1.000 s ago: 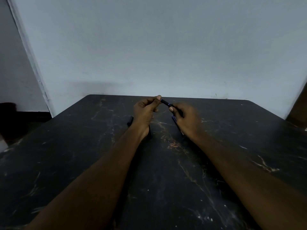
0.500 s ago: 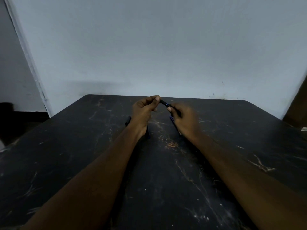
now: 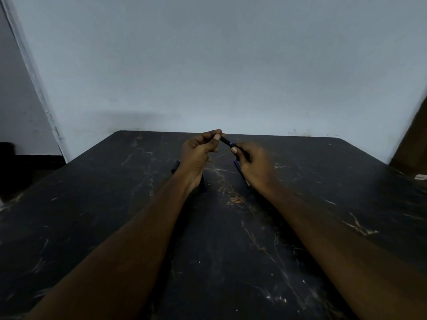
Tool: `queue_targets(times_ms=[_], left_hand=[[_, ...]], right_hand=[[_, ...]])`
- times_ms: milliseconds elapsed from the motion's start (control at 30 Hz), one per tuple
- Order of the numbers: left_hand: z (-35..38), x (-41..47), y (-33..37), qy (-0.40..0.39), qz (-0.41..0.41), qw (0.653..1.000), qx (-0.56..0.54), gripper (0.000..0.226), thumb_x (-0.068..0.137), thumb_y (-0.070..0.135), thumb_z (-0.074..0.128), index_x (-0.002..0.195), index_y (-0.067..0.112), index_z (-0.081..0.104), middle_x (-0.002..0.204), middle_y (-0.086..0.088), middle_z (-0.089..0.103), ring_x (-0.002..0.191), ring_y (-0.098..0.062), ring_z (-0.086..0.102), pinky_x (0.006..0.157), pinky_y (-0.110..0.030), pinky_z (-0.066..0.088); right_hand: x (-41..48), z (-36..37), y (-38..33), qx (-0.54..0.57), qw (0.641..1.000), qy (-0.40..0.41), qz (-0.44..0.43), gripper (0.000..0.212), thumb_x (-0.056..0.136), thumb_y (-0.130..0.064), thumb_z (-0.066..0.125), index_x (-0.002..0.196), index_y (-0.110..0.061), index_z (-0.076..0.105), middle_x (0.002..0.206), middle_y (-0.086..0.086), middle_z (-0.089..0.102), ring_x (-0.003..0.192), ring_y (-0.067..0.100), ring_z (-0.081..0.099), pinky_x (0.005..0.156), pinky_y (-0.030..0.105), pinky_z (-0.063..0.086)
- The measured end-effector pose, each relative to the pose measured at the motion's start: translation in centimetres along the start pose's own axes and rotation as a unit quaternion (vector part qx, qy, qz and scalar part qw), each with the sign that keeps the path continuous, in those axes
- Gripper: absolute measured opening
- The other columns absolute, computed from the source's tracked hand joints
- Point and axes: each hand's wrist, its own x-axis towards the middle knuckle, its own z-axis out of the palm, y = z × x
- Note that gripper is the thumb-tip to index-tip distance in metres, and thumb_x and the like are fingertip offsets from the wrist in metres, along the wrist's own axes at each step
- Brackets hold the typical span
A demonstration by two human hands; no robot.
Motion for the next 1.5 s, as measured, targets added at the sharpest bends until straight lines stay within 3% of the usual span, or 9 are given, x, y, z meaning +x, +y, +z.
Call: queue_targets(times_ms=[233, 400, 467, 600, 733, 1100, 1300, 1433, 1500], left_hand=[[0.13, 0.11, -0.4, 0.032, 0.003, 0.999, 0.02, 0.019, 0.083, 0.042, 0.073, 0.077, 0.025, 0.07, 0.072, 0.01, 0.066, 0.064, -0.005, 0.055, 0.059, -0.025, 0.039], [0.31, 0.18, -0.05, -0.01, -0.019, 1.0, -0.013, 0.027, 0.087, 0.037, 0.069, 0.106, 0.018, 0.074, 0.104, 0.006, 0.074, 0.079, -0.01, 0.061, 0.057, -0.024, 0.037], [0.23, 0.19, -0.08, -0.026, -0.015, 0.999, -0.019, 0.018, 0.09, 0.029, 0.067, 0.104, 0.021, 0.075, 0.111, 0.006, 0.074, 0.081, -0.01, 0.06, 0.057, -0.023, 0.036], [0.1, 0.18, -0.39, -0.009, -0.001, 1.0, 0.01, 0.012, 0.088, 0.031, 0.069, 0.094, 0.024, 0.078, 0.101, 0.004, 0.074, 0.078, -0.009, 0.058, 0.061, -0.027, 0.036], [0.3, 0.14, -0.6, 0.04, -0.002, 0.999, 0.025, 0.034, 0.084, 0.04, 0.072, 0.1, 0.01, 0.076, 0.091, -0.003, 0.07, 0.073, -0.011, 0.053, 0.06, -0.025, 0.038], [0.31, -0.03, -0.29, 0.03, -0.013, 0.999, 0.023, 0.03, 0.085, 0.039, 0.071, 0.098, 0.012, 0.076, 0.089, 0.005, 0.072, 0.07, -0.007, 0.058, 0.059, -0.027, 0.037], [-0.16, 0.23, -0.31, 0.021, -0.005, 1.0, -0.001, 0.021, 0.084, 0.027, 0.074, 0.101, 0.017, 0.077, 0.1, 0.0, 0.075, 0.079, -0.009, 0.059, 0.069, -0.03, 0.04], [-0.25, 0.43, -0.2, 0.056, 0.023, 0.998, -0.032, 0.028, 0.086, 0.017, 0.072, 0.111, 0.004, 0.071, 0.098, -0.005, 0.074, 0.083, -0.006, 0.065, 0.07, -0.023, 0.051], [-0.44, 0.5, -0.08, 0.084, 0.022, 0.996, -0.033, 0.03, 0.086, 0.017, 0.073, 0.111, 0.002, 0.069, 0.09, -0.002, 0.074, 0.069, 0.001, 0.064, 0.059, -0.016, 0.05]], right_hand=[[0.02, 0.16, -0.06, 0.013, 1.0, -0.007, -0.004, 0.019, 0.096, -0.02, 0.056, 0.097, -0.008, 0.07, 0.079, 0.004, 0.064, 0.072, 0.016, 0.055, 0.059, 0.018, 0.034], [-0.09, 0.12, 0.0, 0.017, 1.0, -0.001, -0.006, 0.019, 0.096, -0.021, 0.056, 0.1, -0.01, 0.07, 0.082, 0.005, 0.065, 0.073, 0.01, 0.054, 0.062, 0.01, 0.035], [-0.07, 0.11, 0.0, 0.022, 1.0, -0.003, -0.007, 0.019, 0.096, -0.02, 0.055, 0.098, -0.009, 0.07, 0.08, 0.005, 0.064, 0.07, 0.007, 0.051, 0.059, 0.008, 0.034], [-0.04, 0.03, -0.06, 0.022, 1.0, -0.006, -0.002, 0.019, 0.096, -0.021, 0.055, 0.095, -0.008, 0.07, 0.076, 0.004, 0.062, 0.068, 0.013, 0.053, 0.058, 0.011, 0.033], [-0.1, -0.03, -0.35, 0.017, 1.0, -0.01, -0.005, 0.018, 0.096, -0.02, 0.056, 0.094, -0.008, 0.07, 0.075, 0.002, 0.06, 0.068, 0.015, 0.052, 0.058, 0.01, 0.031], [-0.09, 0.4, 0.05, 0.028, 0.999, -0.03, 0.003, 0.017, 0.097, -0.02, 0.055, 0.094, -0.009, 0.068, 0.071, -0.002, 0.054, 0.066, 0.017, 0.051, 0.059, 0.029, 0.034], [-0.02, 0.61, 0.24, 0.024, 1.0, -0.007, -0.017, 0.025, 0.097, -0.03, 0.049, 0.114, -0.02, 0.063, 0.089, -0.005, 0.063, 0.077, 0.012, 0.057, 0.066, 0.032, 0.047], [0.05, 0.57, 0.52, 0.0, 1.0, 0.002, -0.027, 0.021, 0.096, -0.031, 0.049, 0.112, -0.026, 0.062, 0.094, -0.007, 0.064, 0.081, 0.007, 0.055, 0.069, 0.036, 0.051], [0.05, 0.43, 0.44, -0.004, 1.0, -0.004, -0.024, 0.021, 0.096, -0.032, 0.048, 0.113, -0.028, 0.06, 0.097, -0.008, 0.063, 0.083, 0.007, 0.055, 0.07, 0.037, 0.052]])
